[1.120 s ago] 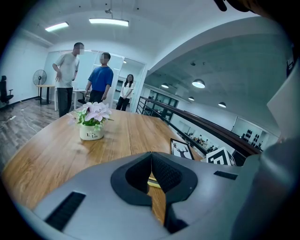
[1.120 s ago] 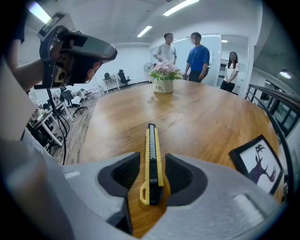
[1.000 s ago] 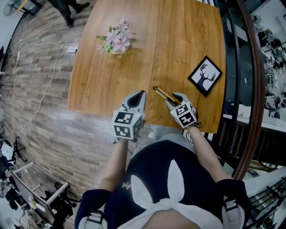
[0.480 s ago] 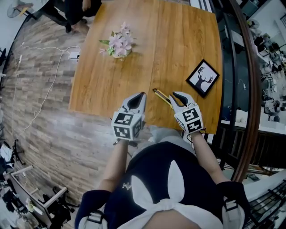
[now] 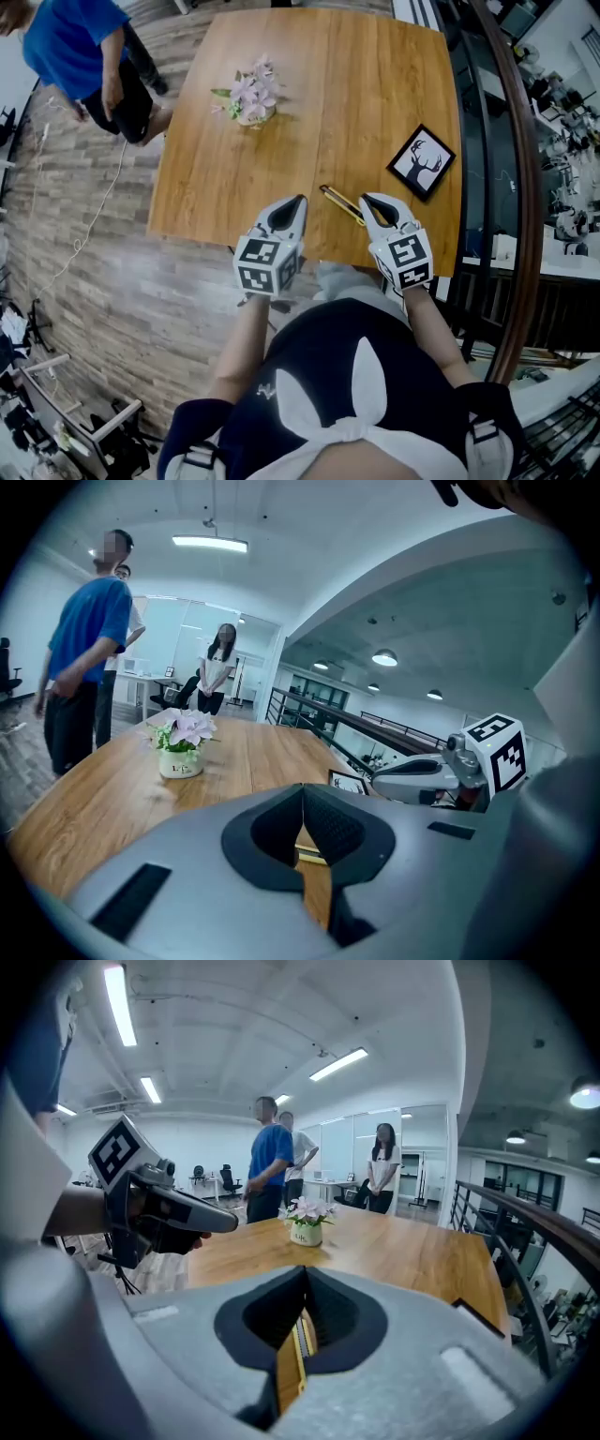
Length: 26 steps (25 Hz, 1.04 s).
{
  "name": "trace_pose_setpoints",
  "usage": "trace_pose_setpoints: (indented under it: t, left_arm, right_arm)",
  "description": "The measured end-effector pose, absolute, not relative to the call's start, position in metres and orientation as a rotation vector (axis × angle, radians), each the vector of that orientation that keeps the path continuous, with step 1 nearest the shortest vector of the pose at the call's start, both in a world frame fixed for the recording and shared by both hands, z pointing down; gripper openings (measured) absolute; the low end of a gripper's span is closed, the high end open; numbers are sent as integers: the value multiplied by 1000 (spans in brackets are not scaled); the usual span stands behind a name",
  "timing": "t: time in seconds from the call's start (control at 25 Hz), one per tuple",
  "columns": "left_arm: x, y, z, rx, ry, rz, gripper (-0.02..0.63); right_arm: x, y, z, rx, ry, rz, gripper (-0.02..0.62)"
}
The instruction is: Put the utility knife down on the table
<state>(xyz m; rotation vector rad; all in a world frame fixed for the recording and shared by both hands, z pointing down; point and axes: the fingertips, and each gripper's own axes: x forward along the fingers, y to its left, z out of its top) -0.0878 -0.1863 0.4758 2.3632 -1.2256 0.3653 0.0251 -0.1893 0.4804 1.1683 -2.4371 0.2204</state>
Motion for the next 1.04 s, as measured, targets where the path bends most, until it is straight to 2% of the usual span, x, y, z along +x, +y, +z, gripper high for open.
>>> trace_pose_setpoints:
  t: [1.04]
  left_arm:
    - [-85, -143, 461, 2395, -1224, 334, 20]
  right_arm:
    - [22, -143, 478, 1185, -2413, 186, -3]
